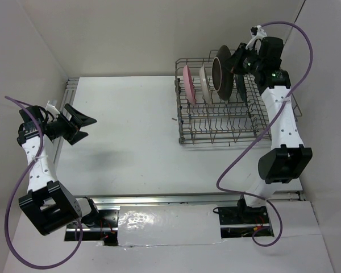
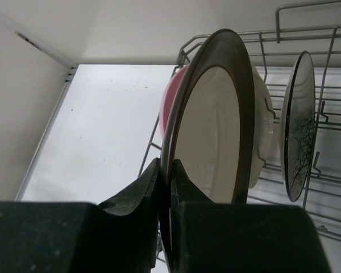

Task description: Load the mixed dishes into the dish rack

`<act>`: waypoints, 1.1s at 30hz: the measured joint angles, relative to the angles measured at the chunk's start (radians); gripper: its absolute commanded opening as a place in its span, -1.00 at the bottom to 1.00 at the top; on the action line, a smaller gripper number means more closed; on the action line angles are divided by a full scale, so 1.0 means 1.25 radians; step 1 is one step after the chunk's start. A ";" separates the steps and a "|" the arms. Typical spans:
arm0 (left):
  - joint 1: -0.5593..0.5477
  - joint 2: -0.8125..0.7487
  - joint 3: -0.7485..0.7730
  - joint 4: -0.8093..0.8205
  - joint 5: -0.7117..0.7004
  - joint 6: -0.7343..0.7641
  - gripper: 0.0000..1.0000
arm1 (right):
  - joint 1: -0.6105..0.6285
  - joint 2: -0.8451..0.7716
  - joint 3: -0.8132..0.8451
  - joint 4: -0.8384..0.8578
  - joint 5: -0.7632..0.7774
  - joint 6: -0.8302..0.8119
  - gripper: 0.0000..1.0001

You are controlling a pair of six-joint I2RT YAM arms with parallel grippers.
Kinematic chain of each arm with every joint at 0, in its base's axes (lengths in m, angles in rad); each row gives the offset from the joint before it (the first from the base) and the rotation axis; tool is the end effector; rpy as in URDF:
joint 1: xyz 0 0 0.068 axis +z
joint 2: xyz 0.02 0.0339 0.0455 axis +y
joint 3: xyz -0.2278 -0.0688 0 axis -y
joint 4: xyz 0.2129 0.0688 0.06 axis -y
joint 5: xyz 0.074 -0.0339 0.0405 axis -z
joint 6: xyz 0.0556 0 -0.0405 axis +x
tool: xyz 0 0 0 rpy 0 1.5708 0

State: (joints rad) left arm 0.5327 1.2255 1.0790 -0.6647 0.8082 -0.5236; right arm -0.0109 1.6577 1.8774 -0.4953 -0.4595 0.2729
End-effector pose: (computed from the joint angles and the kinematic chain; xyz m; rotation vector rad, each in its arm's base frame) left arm 0.2269 0.0871 0.2746 -0.7914 2.1084 -0.9453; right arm 0.3539 0.0208 0.4117 -0.0617 1.8589 0.6056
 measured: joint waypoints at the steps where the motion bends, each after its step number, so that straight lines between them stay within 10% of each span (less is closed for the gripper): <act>1: 0.000 0.000 0.001 0.000 0.000 -0.001 0.98 | 0.003 0.013 0.005 0.001 0.005 -0.002 -1.00; 33: -0.006 0.038 0.001 0.001 -0.042 -0.001 0.99 | 0.047 0.278 0.168 0.013 0.154 -0.008 -1.00</act>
State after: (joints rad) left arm 0.5247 1.2732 1.0801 -0.6632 0.7559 -0.5247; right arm 0.0479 2.0056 2.0880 -0.4786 -0.2676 0.2634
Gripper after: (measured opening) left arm 0.993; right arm 0.134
